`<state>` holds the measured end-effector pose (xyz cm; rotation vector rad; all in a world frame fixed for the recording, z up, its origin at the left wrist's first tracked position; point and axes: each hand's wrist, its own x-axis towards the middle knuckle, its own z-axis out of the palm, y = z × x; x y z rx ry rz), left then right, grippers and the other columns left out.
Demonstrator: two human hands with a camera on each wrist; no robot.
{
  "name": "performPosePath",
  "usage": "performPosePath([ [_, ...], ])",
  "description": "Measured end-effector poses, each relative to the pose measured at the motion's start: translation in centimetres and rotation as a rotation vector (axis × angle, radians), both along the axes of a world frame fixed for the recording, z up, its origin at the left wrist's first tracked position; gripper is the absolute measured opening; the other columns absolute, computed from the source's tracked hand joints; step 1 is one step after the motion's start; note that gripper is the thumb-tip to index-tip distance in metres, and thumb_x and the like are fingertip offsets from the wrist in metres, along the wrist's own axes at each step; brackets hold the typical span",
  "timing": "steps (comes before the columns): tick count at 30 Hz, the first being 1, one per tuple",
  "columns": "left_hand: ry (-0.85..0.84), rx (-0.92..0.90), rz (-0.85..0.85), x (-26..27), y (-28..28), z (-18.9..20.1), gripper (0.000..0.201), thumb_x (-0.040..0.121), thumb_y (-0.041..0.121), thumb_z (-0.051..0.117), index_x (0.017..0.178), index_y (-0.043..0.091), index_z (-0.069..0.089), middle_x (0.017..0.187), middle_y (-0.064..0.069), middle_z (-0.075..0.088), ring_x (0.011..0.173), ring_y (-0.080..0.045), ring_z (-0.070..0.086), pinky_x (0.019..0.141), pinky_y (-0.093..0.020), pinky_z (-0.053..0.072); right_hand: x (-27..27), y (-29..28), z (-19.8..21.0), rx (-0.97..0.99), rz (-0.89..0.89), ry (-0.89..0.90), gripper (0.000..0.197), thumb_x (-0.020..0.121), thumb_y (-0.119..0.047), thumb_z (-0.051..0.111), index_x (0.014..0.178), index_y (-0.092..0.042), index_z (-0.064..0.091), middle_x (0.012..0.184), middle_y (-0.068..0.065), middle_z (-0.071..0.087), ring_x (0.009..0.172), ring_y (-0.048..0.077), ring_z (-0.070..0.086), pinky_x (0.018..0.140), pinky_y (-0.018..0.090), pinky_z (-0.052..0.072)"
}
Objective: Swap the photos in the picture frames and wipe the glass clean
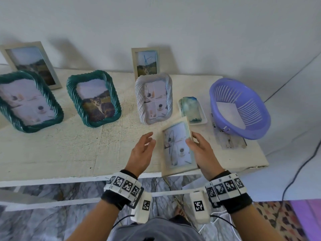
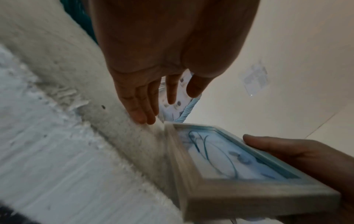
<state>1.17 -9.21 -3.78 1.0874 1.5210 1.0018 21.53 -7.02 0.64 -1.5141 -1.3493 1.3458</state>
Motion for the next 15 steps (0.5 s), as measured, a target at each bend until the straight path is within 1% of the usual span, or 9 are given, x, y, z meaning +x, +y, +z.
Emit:
performPosePath([
  [1,-0.059,-0.019,0.015,0.1,-0.1,0.0,0.031,0.102,0.034,0.048,0.133,0.039,0.047,0.129,-0.003,0.059,0.115,-0.017,0.060,0.100,-0.040,0.050,0.0,0.0,-0.2,-0.042,-0.021,0.072,0.020,0.100,-0.017,0.051,0.117,-0.020,0.062,0.109,-0.001,0.068,0.097,0.010,0.063,0.088,0.030,0.049],
  [2,-0.126,-0.040,0.033,0.2,-0.1,0.2,0.036,0.102,0.033,0.048,0.138,0.038,0.044,0.126,0.000,0.061,0.113,-0.015,0.061,0.094,-0.035,0.052,0.0,-0.1,-0.3,-0.092,-0.033,0.162,0.022,0.101,-0.015,0.050,0.118,-0.018,0.062,0.110,0.001,0.069,0.100,0.016,0.064,0.087,0.033,0.051],
  [4,-0.265,-0.059,0.073,0.3,-0.4,0.8,0.044,0.103,0.031,0.049,0.145,0.037,0.038,0.116,0.006,0.067,0.108,-0.014,0.064,0.086,-0.030,0.053,-0.5,-0.6,0.0,-0.202,-0.037,0.378,0.024,0.101,-0.011,0.048,0.122,-0.011,0.059,0.105,0.006,0.071,0.093,0.020,0.068,0.073,0.033,0.055],
  [5,-0.330,-0.049,0.101,0.2,-0.5,0.9,0.046,0.103,0.030,0.049,0.146,0.039,0.037,0.111,0.007,0.071,0.106,-0.015,0.066,0.086,-0.032,0.053,-0.9,-0.8,0.2,-0.237,-0.022,0.460,0.025,0.101,-0.010,0.047,0.124,-0.009,0.058,0.107,0.010,0.071,0.093,0.023,0.069,0.071,0.034,0.057],
  [7,-0.424,-0.010,0.166,-0.3,-0.6,1.2,0.045,0.104,0.025,0.048,0.145,0.040,0.038,0.104,0.007,0.075,0.104,-0.016,0.069,0.087,-0.037,0.054,-1.5,-1.0,0.4,-0.259,0.029,0.532,0.027,0.100,-0.009,0.047,0.126,-0.008,0.057,0.114,0.016,0.069,0.101,0.031,0.068,0.075,0.040,0.058],
  [9,-0.430,0.046,0.195,-0.8,-0.7,1.4,0.046,0.105,0.018,0.044,0.145,0.038,0.038,0.104,0.003,0.075,0.104,-0.020,0.069,0.087,-0.039,0.054,-1.9,-0.7,0.5,-0.256,0.064,0.530,0.027,0.099,-0.009,0.049,0.124,-0.010,0.058,0.111,0.015,0.070,0.094,0.029,0.070,0.072,0.037,0.057],
  [11,-0.392,0.115,0.185,-1.5,-0.8,1.6,0.046,0.105,0.013,0.042,0.145,0.036,0.038,0.099,-0.001,0.075,0.099,-0.019,0.069,0.086,-0.038,0.057,-2.2,0.3,0.6,-0.224,0.121,0.382,0.026,0.098,-0.015,0.053,0.123,-0.016,0.059,0.106,0.010,0.072,0.086,0.021,0.071,0.067,0.033,0.056],
  [13,-0.356,0.163,0.181,-2.2,-1.0,1.7,0.046,0.105,0.012,0.041,0.145,0.035,0.037,0.094,-0.002,0.074,0.095,-0.018,0.069,0.083,-0.034,0.058,-2.2,1.9,0.5,-0.121,0.209,0.101,0.028,0.098,-0.025,0.056,0.126,-0.021,0.057,0.110,0.006,0.070,0.095,0.019,0.070,0.075,0.033,0.058],
  [15,-0.324,0.183,0.195,-2.9,-1.1,1.5,0.044,0.105,0.017,0.043,0.143,0.038,0.040,0.093,-0.010,0.068,0.094,-0.023,0.065,0.086,-0.042,0.057,-2.0,4.4,0.1,0.075,0.216,-0.202,0.032,0.098,-0.027,0.055,0.129,-0.018,0.054,0.115,0.000,0.064,0.100,0.015,0.064,0.080,0.018,0.054],
])
